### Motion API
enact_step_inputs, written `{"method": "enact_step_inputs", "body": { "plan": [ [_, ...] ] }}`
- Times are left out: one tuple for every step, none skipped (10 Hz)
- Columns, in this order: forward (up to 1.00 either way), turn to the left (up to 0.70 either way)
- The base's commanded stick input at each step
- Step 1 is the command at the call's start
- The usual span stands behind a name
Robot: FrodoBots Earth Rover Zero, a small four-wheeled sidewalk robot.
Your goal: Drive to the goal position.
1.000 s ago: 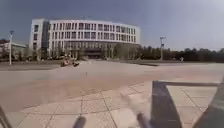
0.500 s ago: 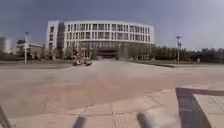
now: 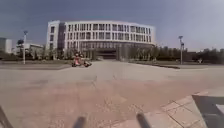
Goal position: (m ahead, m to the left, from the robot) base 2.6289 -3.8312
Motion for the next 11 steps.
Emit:
{"method": "enact_step_inputs", "body": {
  "plan": [
    [1.0,0.0],
    [1.0,0.0],
    [1.0,0.0],
    [1.0,0.0],
    [1.0,0.0],
    [1.0,0.0],
    [1.0,0.0],
    [1.0,0.0],
    [1.0,0.12],
    [1.0,0.34],
    [1.0,0.19]
  ]
}}
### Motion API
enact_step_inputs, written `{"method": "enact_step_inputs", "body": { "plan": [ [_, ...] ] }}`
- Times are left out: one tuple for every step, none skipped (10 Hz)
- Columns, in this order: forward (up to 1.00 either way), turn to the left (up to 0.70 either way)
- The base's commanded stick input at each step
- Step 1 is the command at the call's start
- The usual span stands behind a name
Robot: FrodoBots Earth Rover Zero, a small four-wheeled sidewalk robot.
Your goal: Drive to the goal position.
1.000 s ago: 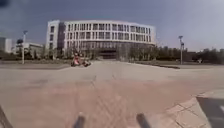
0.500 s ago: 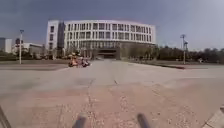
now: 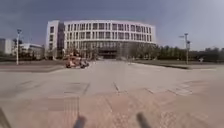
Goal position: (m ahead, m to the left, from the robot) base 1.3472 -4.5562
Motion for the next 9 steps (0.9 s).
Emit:
{"method": "enact_step_inputs", "body": {
  "plan": [
    [1.0,0.01],
    [1.0,0.0],
    [1.0,0.0],
    [1.0,0.0],
    [1.0,0.0],
    [1.0,0.0],
    [1.0,0.0],
    [1.0,0.0],
    [1.0,0.0]
  ]
}}
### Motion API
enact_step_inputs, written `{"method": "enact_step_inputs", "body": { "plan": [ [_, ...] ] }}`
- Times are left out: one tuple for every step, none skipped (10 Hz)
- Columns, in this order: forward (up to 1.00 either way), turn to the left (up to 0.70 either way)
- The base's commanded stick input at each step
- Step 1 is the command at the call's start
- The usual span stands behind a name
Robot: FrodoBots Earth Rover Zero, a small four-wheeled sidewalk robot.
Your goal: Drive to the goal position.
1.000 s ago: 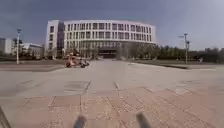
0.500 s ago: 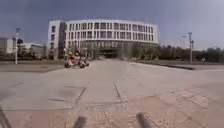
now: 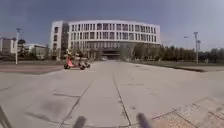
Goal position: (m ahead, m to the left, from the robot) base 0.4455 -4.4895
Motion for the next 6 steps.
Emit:
{"method": "enact_step_inputs", "body": {
  "plan": [
    [1.0,0.0],
    [1.0,0.0],
    [1.0,0.0],
    [1.0,0.0],
    [1.0,0.0],
    [1.0,0.0]
  ]
}}
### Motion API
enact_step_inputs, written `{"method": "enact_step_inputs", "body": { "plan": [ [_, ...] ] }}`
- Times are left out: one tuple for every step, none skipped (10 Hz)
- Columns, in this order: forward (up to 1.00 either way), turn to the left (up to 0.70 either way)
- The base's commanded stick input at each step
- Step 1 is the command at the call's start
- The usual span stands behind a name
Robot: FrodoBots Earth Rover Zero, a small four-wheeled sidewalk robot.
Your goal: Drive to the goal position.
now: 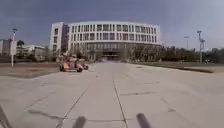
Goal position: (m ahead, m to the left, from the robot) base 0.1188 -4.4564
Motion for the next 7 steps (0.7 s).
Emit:
{"method": "enact_step_inputs", "body": {
  "plan": [
    [1.0,0.0],
    [1.0,0.0],
    [1.0,0.0],
    [1.0,0.0],
    [1.0,0.0],
    [1.0,0.0],
    [1.0,0.0]
  ]
}}
